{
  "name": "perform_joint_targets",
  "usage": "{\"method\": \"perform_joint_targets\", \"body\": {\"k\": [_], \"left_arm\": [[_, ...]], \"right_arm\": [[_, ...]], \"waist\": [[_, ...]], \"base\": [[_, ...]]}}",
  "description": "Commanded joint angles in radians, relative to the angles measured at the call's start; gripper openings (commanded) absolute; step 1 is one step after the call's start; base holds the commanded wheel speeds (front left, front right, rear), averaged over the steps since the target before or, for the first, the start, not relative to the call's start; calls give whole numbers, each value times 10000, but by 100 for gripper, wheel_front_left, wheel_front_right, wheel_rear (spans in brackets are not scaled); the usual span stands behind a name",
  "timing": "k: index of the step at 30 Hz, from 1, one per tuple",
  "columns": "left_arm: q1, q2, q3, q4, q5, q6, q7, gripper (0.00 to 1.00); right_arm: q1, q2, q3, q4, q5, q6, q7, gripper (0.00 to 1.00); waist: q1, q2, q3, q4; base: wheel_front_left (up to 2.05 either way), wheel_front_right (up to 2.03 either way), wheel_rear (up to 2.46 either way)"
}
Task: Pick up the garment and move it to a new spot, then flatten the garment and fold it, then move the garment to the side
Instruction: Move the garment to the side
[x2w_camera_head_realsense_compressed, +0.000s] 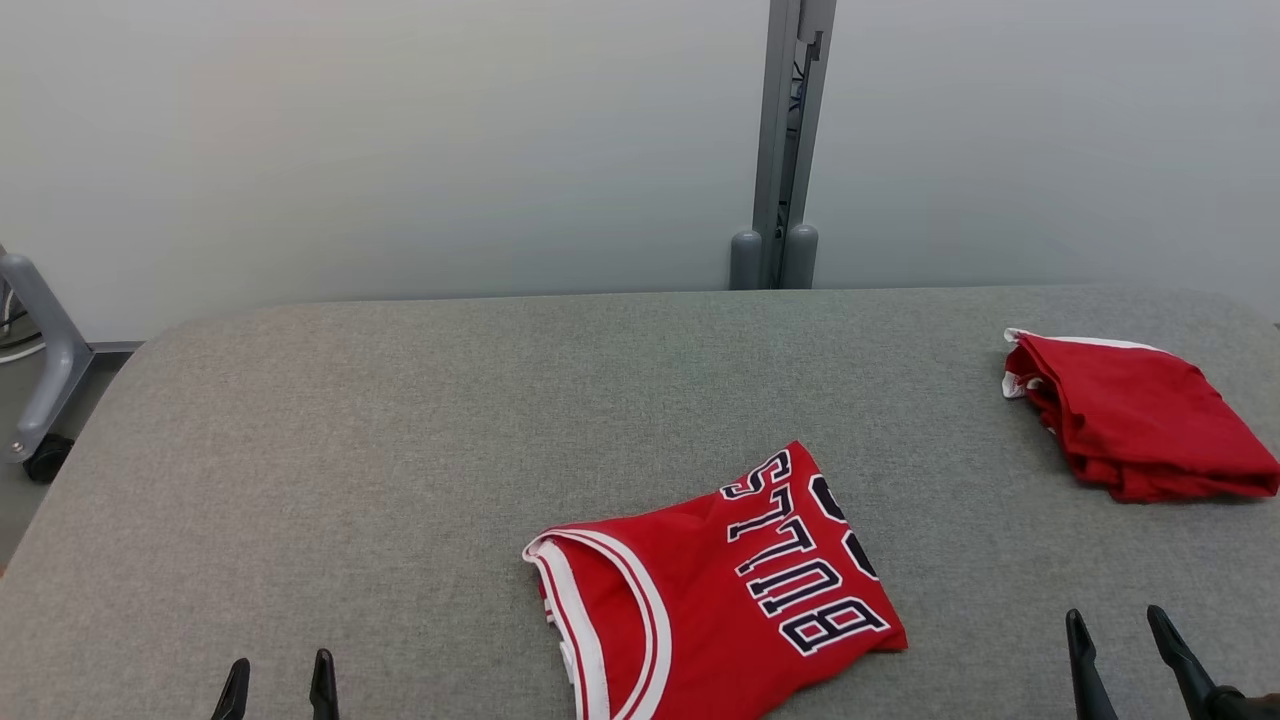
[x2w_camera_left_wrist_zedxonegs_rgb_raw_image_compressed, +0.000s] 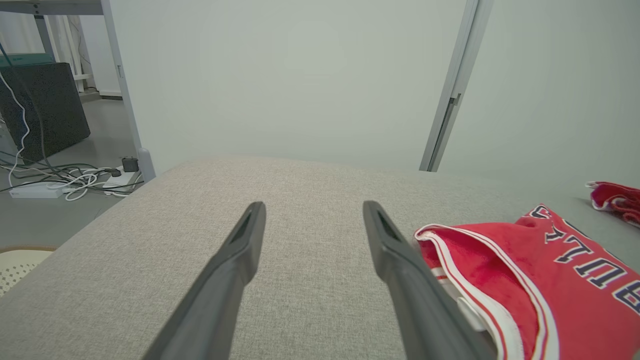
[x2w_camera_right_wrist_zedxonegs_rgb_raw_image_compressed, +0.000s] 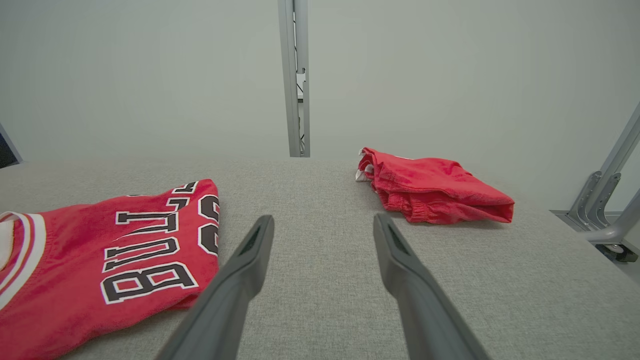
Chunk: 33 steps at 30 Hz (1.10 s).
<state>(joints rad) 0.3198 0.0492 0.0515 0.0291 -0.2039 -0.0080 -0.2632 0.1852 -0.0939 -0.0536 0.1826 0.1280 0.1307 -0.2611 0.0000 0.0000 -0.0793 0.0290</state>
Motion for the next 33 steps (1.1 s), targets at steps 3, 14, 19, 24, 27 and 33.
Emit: {"method": "perform_joint_targets", "body": {"k": [3, 14, 19, 24, 27, 33], "left_arm": [[-8, 36, 15, 7, -32, 16, -17, 100], [-16, 36, -338, -51, -107, 124, -17, 100], [-342, 36, -643, 54, 3, -25, -17, 100], [-823, 36, -909, 203, -75, -147, -17, 100], [-1127, 34, -1069, 331, -179, -181, -15, 100], [-1557, 37, -1247, 442, -273, -211, -17, 100]], "right_arm": [[-26, -19, -32, 29, -38, 1, -53, 100], [-914, -71, 775, 465, 947, 1, 715, 100], [-2618, -807, 2041, 709, 1562, -1, 3787, 100], [-4326, -961, 2703, 1528, 1726, 1, 6341, 100], [-4955, -955, 2851, 2235, 1664, 1, 7128, 100], [-5720, -616, 2921, 3806, 1240, 2, 7580, 100]], "waist": [[0, 0, -10, 3], [0, 0, 179, 109], [0, 0, 669, 358], [0, 0, 1331, 910], [0, 0, 1669, 1267], [0, 0, 2111, 1719]], "base": [[0, 0, 0], [0, 0, 0], [0, 0, 0], [0, 0, 0], [0, 0, 0], [0, 0, 0]]}}
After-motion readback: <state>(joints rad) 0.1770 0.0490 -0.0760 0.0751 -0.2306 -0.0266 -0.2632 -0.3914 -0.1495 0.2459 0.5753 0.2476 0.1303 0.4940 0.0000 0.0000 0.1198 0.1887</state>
